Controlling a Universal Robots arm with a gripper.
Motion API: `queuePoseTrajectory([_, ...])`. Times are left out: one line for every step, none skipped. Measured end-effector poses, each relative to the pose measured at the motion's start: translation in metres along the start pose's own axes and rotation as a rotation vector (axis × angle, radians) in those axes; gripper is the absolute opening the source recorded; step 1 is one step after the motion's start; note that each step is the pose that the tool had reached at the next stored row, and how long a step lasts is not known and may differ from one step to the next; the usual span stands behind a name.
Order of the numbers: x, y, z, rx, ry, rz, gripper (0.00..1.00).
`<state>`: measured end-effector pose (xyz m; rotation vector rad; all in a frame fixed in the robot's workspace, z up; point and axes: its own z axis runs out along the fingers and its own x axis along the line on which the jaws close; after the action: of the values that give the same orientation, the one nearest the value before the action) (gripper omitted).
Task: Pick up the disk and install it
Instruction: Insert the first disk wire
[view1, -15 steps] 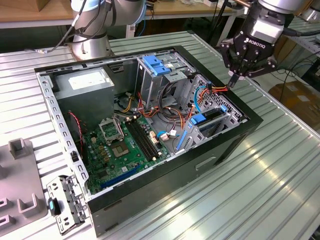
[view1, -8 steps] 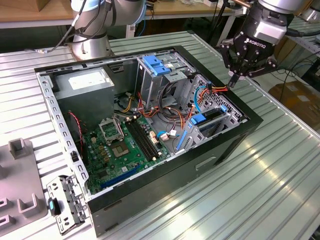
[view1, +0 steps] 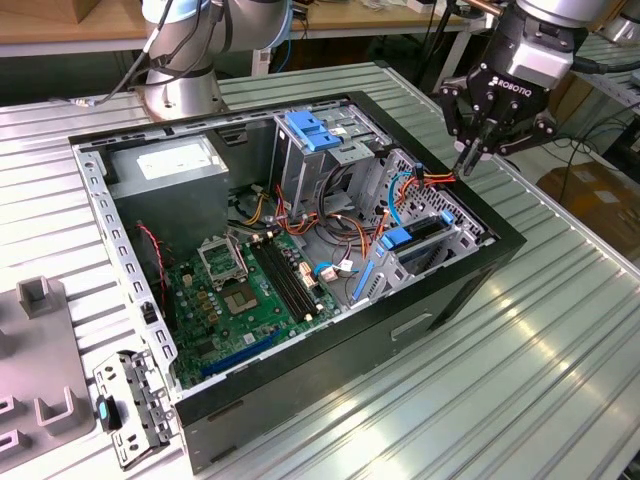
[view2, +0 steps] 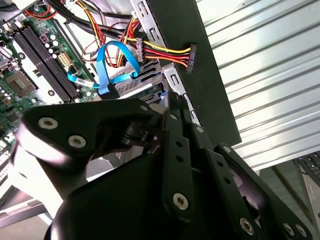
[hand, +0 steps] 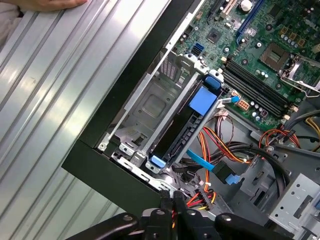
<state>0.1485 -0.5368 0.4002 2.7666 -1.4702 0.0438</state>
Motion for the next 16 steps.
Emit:
queuePoseTrajectory([0.0,0.0,0.0,0.0,0.0,0.0,0.17])
queuePoseTrajectory([0.0001,-0.0001,0.0,0.0,0.0,-0.001,0.24])
queuePoseTrajectory([0.0007,-0.0015,0.0001,0.0001,-0.0001,-0.006,0.24])
queuePoseTrajectory([0.002,-0.004,0.0004,0.0005,-0.0002,-0.016,0.24])
queuePoseTrajectory([0.0027,-0.0058,0.001,0.0006,-0.0003,-0.02,0.24])
queuePoseTrajectory([0.0029,-0.0069,0.0018,0.0009,0.0,-0.023,0.24])
queuePoseTrajectory([0.0029,-0.0083,0.0034,0.002,0.001,-0.031,0.24])
queuePoseTrajectory([0.0027,-0.0089,0.005,0.003,0.0024,-0.045,0.24])
queuePoseTrajectory([0.0027,-0.009,0.0059,0.0034,0.0027,-0.058,0.24])
queuePoseTrajectory([0.0027,-0.0091,0.0067,0.0037,0.0029,-0.073,0.24])
queuePoseTrajectory([0.0028,-0.0093,0.008,0.0042,0.0033,-0.097,0.24])
queuePoseTrajectory([0.0034,-0.0109,0.0092,0.0046,0.0033,-0.108,0.24])
queuePoseTrajectory([0.0041,-0.013,0.0101,0.0048,0.0032,-0.11,0.24])
queuePoseTrajectory([0.0052,-0.0182,0.0117,0.0047,0.0035,-0.113,0.24])
queuePoseTrajectory([0.0044,-0.0221,0.0134,0.0049,0.0033,-0.117,0.24])
queuePoseTrajectory([0.003,-0.0242,0.0151,0.0051,0.0031,-0.125,0.24])
